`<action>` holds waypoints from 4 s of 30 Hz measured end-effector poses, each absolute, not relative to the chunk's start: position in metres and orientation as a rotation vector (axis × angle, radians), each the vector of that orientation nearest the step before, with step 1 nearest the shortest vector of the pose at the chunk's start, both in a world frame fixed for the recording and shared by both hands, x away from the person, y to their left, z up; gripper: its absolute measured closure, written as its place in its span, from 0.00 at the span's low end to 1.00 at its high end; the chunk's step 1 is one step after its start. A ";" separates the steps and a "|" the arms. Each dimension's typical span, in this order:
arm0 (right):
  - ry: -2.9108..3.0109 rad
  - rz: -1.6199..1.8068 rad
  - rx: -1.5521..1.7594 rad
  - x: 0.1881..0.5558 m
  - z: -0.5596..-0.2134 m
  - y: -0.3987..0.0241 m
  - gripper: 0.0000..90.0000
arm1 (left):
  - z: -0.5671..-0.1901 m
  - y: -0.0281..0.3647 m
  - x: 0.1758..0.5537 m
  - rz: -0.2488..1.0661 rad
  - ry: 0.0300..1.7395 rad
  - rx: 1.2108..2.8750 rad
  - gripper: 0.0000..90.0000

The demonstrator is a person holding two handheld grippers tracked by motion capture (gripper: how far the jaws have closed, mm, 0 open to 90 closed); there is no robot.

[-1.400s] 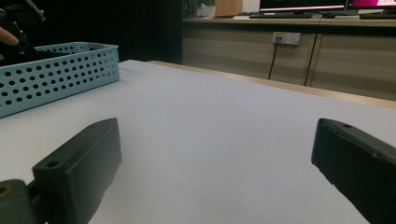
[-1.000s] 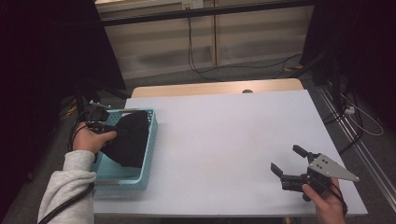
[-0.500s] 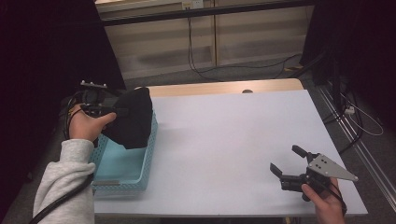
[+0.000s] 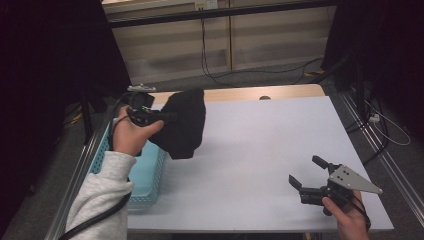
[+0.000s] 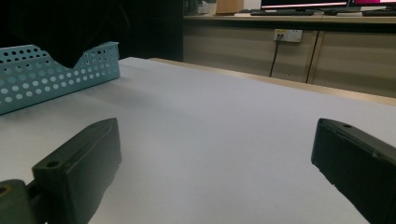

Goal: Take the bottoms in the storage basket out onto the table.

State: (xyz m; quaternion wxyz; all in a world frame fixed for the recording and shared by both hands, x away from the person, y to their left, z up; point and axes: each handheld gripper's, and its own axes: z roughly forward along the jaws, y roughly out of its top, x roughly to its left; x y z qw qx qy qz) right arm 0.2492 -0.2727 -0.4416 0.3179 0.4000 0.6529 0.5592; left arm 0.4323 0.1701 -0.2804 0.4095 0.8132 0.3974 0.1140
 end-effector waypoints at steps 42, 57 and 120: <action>2.076 1.341 0.977 0.274 -0.444 -0.209 0.06 | -0.417 0.112 0.387 0.208 0.829 2.073 0.13; 2.262 1.312 0.903 0.294 -0.452 -0.154 0.35 | -0.426 0.121 0.386 0.233 0.857 2.078 0.11; 2.106 1.363 1.053 0.298 -0.428 -0.204 0.91 | -0.431 0.126 0.380 0.238 0.895 2.075 0.17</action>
